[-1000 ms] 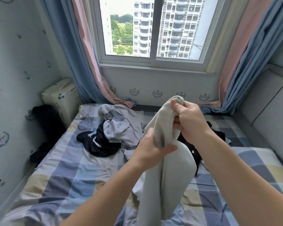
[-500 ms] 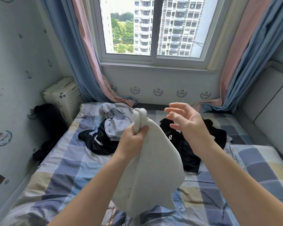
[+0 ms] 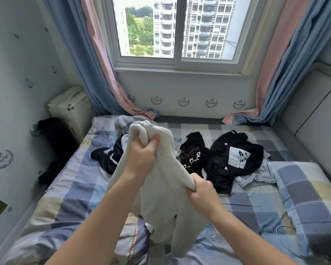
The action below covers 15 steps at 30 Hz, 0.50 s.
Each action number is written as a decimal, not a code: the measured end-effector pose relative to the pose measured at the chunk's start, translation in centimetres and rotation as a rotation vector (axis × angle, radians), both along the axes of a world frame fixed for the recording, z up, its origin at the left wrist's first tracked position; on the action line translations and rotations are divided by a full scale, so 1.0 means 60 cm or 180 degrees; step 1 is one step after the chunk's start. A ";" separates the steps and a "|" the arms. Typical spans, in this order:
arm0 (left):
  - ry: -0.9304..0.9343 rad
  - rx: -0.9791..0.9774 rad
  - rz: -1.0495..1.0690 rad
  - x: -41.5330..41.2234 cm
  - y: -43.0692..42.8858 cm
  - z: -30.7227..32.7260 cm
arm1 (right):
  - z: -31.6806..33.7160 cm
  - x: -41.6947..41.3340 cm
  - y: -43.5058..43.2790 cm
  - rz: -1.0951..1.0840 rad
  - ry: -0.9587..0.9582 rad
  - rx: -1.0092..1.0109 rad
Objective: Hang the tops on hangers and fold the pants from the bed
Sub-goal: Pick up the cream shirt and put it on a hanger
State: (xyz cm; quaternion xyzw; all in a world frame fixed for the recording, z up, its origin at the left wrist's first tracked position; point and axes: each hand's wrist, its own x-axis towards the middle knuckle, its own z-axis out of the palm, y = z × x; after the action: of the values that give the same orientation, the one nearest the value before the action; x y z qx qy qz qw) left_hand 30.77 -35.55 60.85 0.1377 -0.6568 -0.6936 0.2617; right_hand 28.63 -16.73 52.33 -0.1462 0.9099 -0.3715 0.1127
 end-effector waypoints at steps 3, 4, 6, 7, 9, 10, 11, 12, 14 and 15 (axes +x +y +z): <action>-0.0321 -0.0222 0.0124 -0.002 -0.021 -0.015 | 0.024 -0.028 0.027 0.0112 0.0229 -0.0081; -0.0452 -0.0283 0.0128 -0.003 -0.028 -0.023 | 0.036 -0.038 0.036 0.0138 0.0342 -0.0130; -0.0721 -0.0362 0.0113 -0.006 -0.037 -0.038 | 0.070 -0.057 0.051 0.0268 0.0632 -0.0139; -0.0825 -0.0397 0.0094 -0.005 -0.039 -0.044 | 0.089 -0.066 0.056 0.0377 0.0788 -0.0108; -0.0969 -0.0440 0.0044 -0.002 -0.040 -0.054 | 0.129 -0.083 0.064 0.0557 0.1061 -0.0045; -0.1023 -0.0431 0.0034 0.001 -0.041 -0.059 | 0.150 -0.091 0.068 0.0574 0.1200 0.0017; -0.1069 -0.0421 0.0034 0.003 -0.040 -0.063 | 0.170 -0.100 0.072 0.0547 0.1348 0.0080; -0.1102 -0.0419 0.0028 0.006 -0.039 -0.066 | 0.189 -0.112 0.075 0.0496 0.1492 0.0122; -0.1157 -0.0367 -0.0111 0.010 -0.034 -0.077 | 0.225 -0.140 0.077 0.0381 0.1754 0.0122; -0.1199 -0.0289 -0.0246 0.012 -0.030 -0.080 | 0.240 -0.154 0.074 0.0337 0.1833 0.0096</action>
State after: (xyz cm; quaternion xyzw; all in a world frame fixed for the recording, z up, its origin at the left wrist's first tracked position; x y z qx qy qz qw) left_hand 31.51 -37.37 56.07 0.2278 -0.7296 -0.6348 0.1133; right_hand 19.42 -12.29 66.71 -0.2912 0.9010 -0.2947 -0.1288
